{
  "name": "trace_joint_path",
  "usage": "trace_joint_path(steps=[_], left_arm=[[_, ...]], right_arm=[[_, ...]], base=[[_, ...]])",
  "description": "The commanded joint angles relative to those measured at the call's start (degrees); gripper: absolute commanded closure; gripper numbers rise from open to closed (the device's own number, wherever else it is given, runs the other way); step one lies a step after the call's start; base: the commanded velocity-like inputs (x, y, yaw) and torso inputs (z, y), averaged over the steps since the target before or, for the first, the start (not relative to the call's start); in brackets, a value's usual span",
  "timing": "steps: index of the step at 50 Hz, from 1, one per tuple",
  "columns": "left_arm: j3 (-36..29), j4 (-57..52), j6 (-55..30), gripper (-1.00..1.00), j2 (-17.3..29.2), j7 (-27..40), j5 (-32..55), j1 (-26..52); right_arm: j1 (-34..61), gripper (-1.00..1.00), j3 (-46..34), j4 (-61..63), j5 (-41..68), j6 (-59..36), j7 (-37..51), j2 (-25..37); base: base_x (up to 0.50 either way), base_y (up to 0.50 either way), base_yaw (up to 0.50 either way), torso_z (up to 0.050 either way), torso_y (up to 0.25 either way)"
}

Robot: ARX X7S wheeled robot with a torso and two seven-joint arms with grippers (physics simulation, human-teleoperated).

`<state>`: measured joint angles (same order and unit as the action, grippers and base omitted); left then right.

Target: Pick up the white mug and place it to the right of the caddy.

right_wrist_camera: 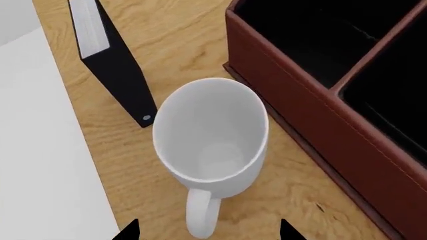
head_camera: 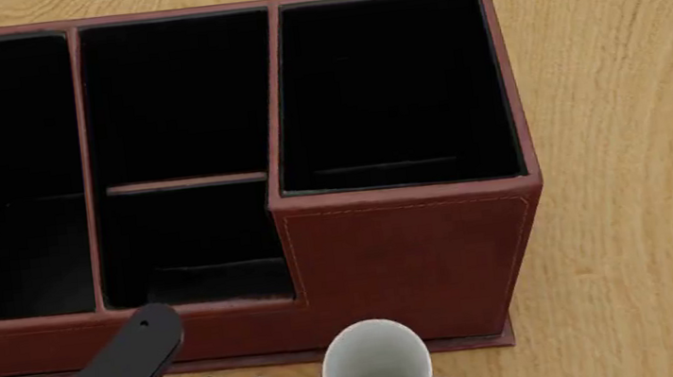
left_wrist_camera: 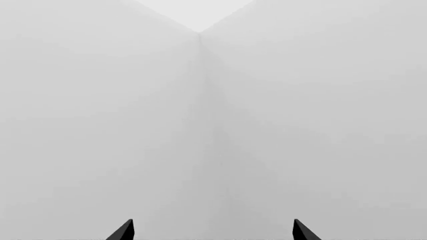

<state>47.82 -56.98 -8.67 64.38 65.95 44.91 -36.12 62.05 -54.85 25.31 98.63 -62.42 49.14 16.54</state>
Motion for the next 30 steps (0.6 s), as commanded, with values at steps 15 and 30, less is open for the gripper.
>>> trace_joint_path(steps=[15,30], left_arm=[[-3.4,1.1,-0.3,-1.00,0.9,0.1,-0.7,2.5],[-5.7,2.4,0.6,-1.00,0.3,-0.9,-2.0,3.5]], right_arm=[[-0.7,-1.00,-1.9,-4.1,-4.9,0.8,-5.2,-1.6],[-1.3,-1.00,-3.5,-5.8,-7.2,1.3,-7.1,-2.6]], base=[[0.00,0.00,0.00,0.000,0.000],[0.00,0.00,0.00,0.000,0.000]])
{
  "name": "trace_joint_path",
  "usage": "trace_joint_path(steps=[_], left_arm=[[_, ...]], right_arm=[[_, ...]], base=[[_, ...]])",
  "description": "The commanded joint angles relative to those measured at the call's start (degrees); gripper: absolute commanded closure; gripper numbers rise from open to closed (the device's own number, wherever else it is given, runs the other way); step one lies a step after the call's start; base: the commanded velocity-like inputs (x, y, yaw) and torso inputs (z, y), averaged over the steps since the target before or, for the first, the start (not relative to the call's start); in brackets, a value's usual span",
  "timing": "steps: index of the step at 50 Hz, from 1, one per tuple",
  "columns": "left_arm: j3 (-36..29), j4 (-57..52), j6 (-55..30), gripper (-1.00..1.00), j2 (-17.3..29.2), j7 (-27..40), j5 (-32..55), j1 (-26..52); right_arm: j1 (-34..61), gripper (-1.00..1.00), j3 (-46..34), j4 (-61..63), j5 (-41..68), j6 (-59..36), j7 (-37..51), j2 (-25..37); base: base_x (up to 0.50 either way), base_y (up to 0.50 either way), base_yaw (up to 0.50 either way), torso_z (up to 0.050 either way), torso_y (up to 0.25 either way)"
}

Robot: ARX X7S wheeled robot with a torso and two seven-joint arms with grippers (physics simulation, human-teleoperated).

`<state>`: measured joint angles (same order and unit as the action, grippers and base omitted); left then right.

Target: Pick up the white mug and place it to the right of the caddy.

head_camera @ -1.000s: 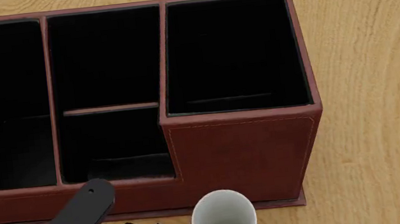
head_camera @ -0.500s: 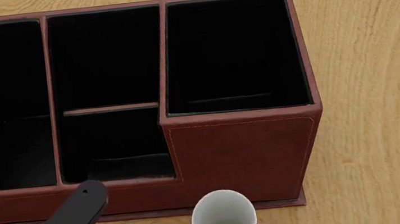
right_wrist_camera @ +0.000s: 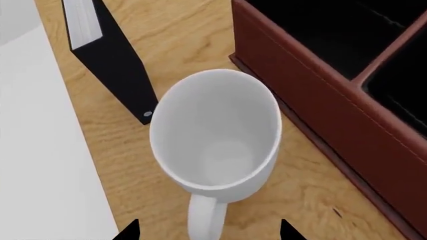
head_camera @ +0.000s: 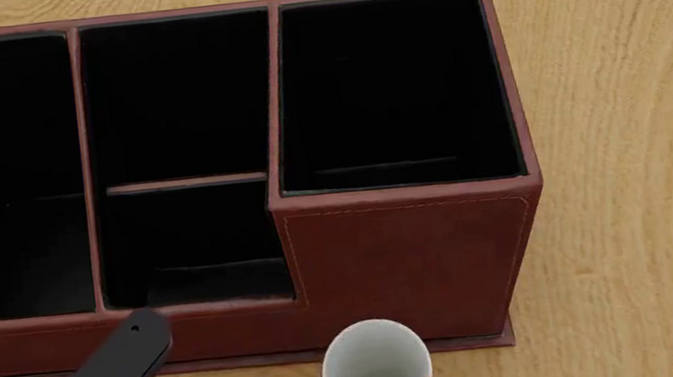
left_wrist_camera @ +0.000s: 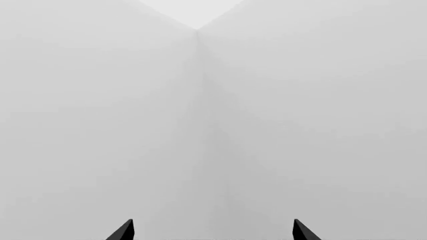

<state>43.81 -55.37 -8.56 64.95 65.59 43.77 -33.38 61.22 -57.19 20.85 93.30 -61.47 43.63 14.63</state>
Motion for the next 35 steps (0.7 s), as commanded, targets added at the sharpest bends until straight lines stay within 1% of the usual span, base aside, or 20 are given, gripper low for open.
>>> trace_joint_path(steps=[1,16,35], left_arm=[[-1.5,0.8,0.4,-1.00,-0.3,-0.6,-0.7,0.8],[-2.3,1.3,0.4,-1.00,-0.8,-1.4,-1.0,1.7],[-5.9,2.8,1.2,-1.00,-0.7,-1.5,-2.3,3.6]], right_arm=[[-0.6,-1.00,-1.3,-1.5,-2.0,0.4,-1.7,-0.7],[-0.5,-1.00,-2.5,-2.8,-3.2,0.7,-2.8,-1.8],[-1.3,-1.00,-4.1,-5.1,-5.2,1.5,-4.8,-2.5]], base=[[0.00,0.00,0.00,0.000,0.000],[0.00,0.00,0.00,0.000,0.000],[0.00,0.00,0.00,0.000,0.000]])
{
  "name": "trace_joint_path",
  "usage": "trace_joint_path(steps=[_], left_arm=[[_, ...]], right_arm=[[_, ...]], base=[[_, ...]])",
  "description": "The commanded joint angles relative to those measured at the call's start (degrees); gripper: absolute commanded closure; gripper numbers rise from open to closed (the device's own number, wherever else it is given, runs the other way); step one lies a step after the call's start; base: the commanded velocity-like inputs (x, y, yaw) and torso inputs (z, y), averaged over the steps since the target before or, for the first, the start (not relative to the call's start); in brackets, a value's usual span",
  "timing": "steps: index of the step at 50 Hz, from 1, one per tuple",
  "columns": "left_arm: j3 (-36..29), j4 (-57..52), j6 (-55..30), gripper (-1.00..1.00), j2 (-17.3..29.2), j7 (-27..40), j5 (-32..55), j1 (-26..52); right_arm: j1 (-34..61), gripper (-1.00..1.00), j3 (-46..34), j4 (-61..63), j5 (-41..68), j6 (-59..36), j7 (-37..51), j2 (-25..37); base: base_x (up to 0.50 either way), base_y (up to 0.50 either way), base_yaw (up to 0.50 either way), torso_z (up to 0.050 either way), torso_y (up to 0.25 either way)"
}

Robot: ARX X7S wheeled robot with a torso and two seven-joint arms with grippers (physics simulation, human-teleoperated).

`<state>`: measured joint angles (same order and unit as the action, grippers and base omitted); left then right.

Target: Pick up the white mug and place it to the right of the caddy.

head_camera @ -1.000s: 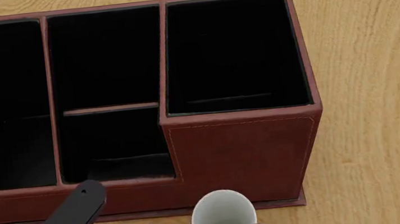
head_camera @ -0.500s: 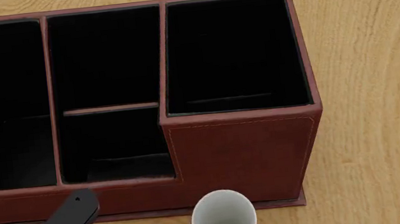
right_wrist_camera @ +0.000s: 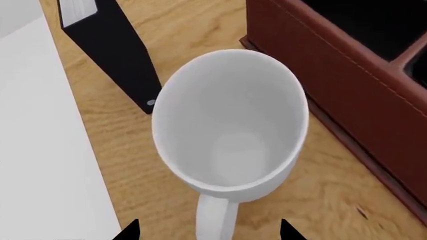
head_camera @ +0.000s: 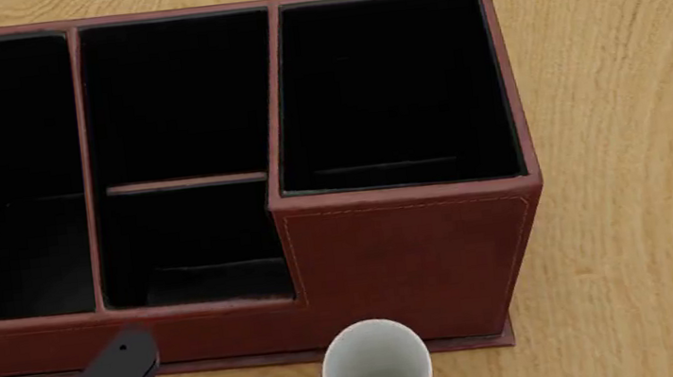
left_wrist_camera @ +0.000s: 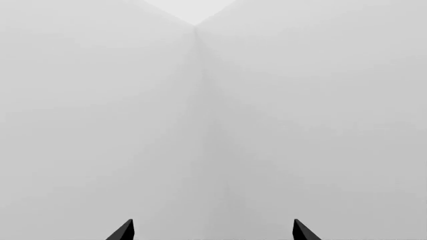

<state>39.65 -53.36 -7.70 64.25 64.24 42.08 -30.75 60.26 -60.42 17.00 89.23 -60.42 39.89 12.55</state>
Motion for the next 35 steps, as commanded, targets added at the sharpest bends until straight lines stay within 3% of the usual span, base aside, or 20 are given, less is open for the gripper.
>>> trace_joint_path(steps=[1,35], left_arm=[[-1.7,0.8,0.3,-1.00,-0.1,-0.3,-0.6,1.0],[-3.3,1.7,0.4,-1.00,-1.7,-2.1,-1.8,2.2]], right_arm=[[-0.3,-1.00,-0.9,-1.3,-1.2,0.4,-1.1,-0.4],[-1.5,-1.00,-4.1,-5.1,-4.4,1.7,-3.8,-1.9]], base=[[0.00,0.00,0.00,0.000,0.000],[0.00,0.00,0.00,0.000,0.000]])
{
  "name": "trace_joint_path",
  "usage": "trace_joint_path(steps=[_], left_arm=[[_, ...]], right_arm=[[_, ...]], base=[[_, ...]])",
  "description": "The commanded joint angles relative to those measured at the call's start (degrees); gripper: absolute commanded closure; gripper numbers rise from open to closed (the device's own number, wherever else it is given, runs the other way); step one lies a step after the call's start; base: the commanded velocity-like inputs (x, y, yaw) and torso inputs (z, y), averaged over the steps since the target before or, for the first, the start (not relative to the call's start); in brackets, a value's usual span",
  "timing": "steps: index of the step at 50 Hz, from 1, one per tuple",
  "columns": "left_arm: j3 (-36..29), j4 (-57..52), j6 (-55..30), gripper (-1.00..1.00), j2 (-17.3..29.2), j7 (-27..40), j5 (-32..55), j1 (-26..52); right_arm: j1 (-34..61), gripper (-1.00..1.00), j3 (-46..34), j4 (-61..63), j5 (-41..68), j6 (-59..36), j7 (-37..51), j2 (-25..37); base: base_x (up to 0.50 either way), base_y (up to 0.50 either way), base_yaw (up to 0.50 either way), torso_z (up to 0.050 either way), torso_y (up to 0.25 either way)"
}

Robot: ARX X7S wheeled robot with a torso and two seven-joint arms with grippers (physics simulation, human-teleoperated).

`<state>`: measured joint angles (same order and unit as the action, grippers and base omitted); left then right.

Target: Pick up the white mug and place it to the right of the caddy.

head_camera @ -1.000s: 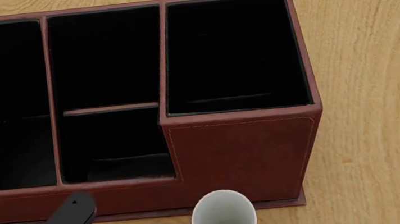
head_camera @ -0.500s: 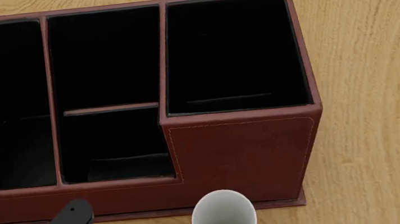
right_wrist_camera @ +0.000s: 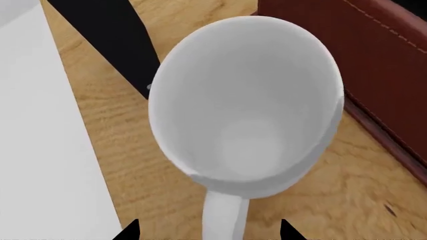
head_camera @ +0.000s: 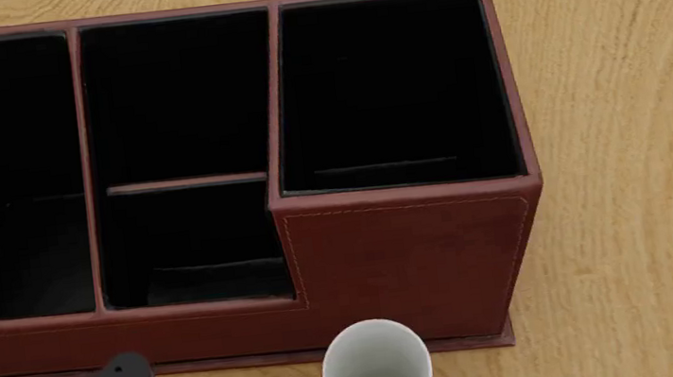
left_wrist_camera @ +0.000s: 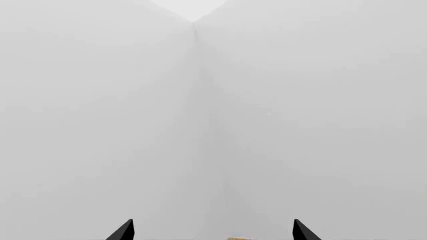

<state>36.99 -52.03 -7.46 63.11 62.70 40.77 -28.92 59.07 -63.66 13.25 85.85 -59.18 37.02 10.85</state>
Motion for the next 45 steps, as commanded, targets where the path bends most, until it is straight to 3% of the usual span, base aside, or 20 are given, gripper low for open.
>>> trace_joint_path(steps=[1,36,37,45], left_arm=[[-0.9,0.5,0.2,-1.00,-0.5,-0.5,-0.6,0.6],[-4.0,2.1,0.8,-1.00,-1.6,-2.0,-1.9,2.6],[-4.2,2.2,0.9,-1.00,-1.6,-2.0,-1.9,2.7],[-4.2,1.9,0.6,-1.00,-2.0,-2.2,-2.0,2.8]], right_arm=[[-0.4,-1.00,-0.9,-1.4,-0.9,0.4,-0.9,-0.2],[-0.5,-1.00,-3.0,-4.6,-3.2,1.5,-3.0,-0.9],[-0.5,1.00,-3.1,-4.5,-3.3,1.6,-2.9,-0.9],[-0.5,1.00,-3.5,-3.9,-3.9,1.8,-2.3,-0.6]], base=[[0.00,0.00,0.00,0.000,0.000],[0.00,0.00,0.00,0.000,0.000],[0.00,0.00,0.00,0.000,0.000],[0.00,0.00,0.00,0.000,0.000]])
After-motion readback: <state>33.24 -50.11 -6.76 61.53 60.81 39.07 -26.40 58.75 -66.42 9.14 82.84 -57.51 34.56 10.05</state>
